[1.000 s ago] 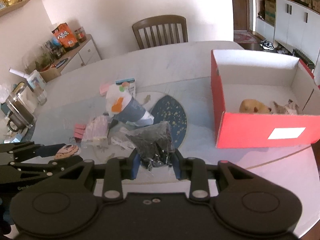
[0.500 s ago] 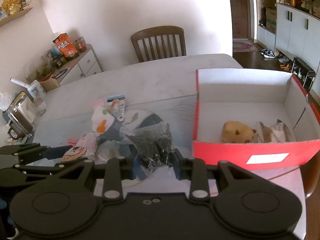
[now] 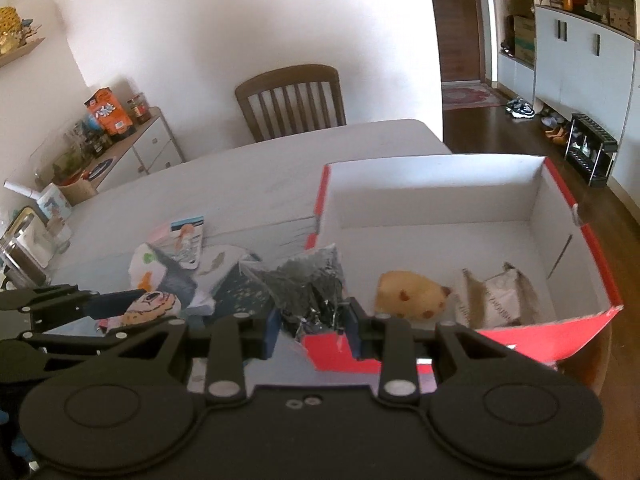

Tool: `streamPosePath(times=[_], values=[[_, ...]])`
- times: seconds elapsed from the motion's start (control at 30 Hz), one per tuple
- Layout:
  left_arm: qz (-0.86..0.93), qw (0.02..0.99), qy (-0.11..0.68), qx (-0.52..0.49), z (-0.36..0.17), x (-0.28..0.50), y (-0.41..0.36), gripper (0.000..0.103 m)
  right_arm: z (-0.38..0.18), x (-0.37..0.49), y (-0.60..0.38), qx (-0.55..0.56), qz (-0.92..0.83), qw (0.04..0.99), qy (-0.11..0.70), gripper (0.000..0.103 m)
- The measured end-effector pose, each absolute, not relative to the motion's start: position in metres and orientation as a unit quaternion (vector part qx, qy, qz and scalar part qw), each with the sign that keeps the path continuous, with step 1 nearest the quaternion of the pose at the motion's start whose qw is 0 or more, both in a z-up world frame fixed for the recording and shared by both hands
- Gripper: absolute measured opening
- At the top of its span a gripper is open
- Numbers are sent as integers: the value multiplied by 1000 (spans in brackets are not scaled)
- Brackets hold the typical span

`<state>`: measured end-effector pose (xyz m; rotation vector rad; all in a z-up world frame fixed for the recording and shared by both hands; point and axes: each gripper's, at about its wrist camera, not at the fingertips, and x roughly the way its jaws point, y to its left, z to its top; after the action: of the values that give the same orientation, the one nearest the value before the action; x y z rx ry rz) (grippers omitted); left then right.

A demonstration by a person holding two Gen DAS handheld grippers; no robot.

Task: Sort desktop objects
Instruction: 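Carry the cartoon plush and black bag with both tools over the red box, then lower the cartoon plush and black bag into the box and open both tools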

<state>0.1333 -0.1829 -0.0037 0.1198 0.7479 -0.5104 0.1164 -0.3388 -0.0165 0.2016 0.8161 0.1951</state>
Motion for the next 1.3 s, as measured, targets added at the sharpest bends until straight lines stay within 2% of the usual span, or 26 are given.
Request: streamPosePath(times=[0.57, 1.3], values=[[-306, 884, 335, 110, 4, 177, -284, 48, -26, 155, -409, 65, 43, 916, 393, 32], [-317, 853, 363, 201, -42, 217, -354, 48, -71, 204, -439, 34, 24, 895, 445, 32]])
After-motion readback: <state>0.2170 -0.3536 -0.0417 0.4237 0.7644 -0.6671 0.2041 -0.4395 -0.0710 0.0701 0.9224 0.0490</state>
